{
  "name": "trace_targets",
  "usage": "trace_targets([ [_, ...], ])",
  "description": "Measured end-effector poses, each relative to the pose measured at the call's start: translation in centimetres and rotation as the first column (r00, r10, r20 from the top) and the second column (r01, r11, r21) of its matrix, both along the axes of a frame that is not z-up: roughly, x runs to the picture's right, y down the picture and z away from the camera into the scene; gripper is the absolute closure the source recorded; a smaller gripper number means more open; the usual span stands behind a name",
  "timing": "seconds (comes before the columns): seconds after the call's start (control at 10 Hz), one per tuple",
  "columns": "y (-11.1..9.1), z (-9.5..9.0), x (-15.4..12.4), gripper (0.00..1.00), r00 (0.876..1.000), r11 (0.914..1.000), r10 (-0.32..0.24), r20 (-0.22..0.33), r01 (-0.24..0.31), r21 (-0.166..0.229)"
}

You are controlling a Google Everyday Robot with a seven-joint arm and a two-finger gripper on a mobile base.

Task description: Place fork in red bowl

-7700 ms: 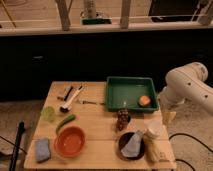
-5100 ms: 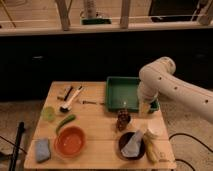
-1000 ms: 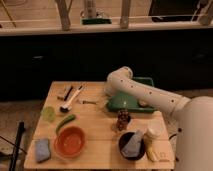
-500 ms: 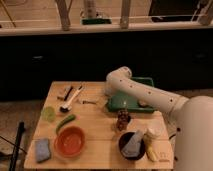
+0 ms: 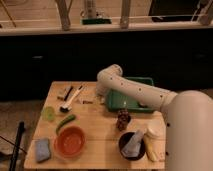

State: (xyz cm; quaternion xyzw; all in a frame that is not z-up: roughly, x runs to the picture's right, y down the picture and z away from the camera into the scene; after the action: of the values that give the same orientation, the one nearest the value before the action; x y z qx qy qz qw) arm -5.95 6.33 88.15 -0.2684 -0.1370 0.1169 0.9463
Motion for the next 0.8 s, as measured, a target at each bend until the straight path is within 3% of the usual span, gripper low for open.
trace_targets([
  [0.4, 0.9, 0.9, -1.9, 0.20, 0.995, 0.9953, -0.095, -0.003, 0.095, -0.019],
  [0.8, 2.4, 2.7, -3.4, 0.20, 0.989, 0.9881, -0.147, -0.026, 0.146, -0.050],
])
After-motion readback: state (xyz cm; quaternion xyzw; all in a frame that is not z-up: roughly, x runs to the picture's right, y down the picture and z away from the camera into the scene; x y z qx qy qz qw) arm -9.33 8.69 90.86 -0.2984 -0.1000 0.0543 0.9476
